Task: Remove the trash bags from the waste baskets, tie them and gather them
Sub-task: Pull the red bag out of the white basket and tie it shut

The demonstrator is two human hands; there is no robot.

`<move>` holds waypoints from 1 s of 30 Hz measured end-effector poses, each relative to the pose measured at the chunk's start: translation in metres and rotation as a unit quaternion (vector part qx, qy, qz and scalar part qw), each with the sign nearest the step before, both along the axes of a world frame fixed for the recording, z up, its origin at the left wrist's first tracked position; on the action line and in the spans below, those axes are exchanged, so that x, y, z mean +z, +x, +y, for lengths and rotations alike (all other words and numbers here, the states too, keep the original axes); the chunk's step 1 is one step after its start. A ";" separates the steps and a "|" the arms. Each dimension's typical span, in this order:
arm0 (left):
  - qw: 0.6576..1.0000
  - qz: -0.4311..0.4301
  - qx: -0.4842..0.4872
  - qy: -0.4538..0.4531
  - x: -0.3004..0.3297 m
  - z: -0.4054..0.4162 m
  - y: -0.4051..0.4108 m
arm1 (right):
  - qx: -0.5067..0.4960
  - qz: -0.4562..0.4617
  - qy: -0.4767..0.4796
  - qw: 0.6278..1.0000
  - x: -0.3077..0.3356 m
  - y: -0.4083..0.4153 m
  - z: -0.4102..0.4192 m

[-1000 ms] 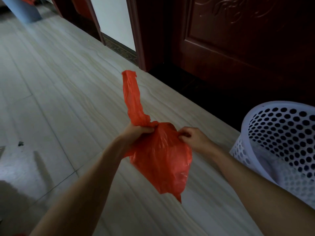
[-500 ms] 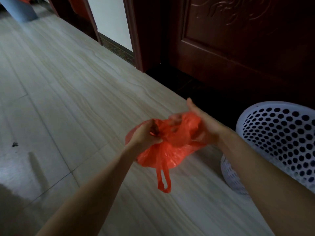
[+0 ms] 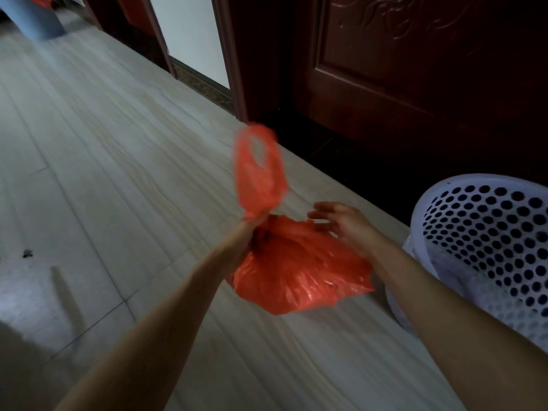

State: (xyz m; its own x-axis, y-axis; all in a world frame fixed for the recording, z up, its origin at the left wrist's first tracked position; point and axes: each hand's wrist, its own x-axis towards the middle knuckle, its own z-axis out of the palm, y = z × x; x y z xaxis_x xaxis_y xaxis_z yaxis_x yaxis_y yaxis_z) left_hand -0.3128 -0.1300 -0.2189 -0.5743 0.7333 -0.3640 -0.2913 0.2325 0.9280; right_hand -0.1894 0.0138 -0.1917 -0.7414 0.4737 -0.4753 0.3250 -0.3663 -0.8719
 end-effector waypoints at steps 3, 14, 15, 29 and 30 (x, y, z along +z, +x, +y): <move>0.997 0.000 -0.029 -0.065 0.004 0.001 0.001 | 0.116 -0.030 0.112 0.986 -0.004 0.001 -0.012; 0.986 -0.163 -0.045 0.001 0.000 -0.005 0.000 | 0.194 -0.005 0.329 0.924 -0.020 0.004 -0.016; 0.986 -0.163 -0.039 -0.004 -0.001 -0.005 0.000 | 0.185 -0.004 0.306 0.934 -0.020 0.004 -0.014; 0.920 0.344 -0.141 -0.124 -0.001 -0.001 0.010 | 0.145 -0.068 0.182 0.970 -0.021 0.006 -0.012; 0.917 0.353 -0.141 -0.123 -0.001 0.000 0.010 | 0.131 -0.071 0.148 0.978 -0.021 0.008 -0.012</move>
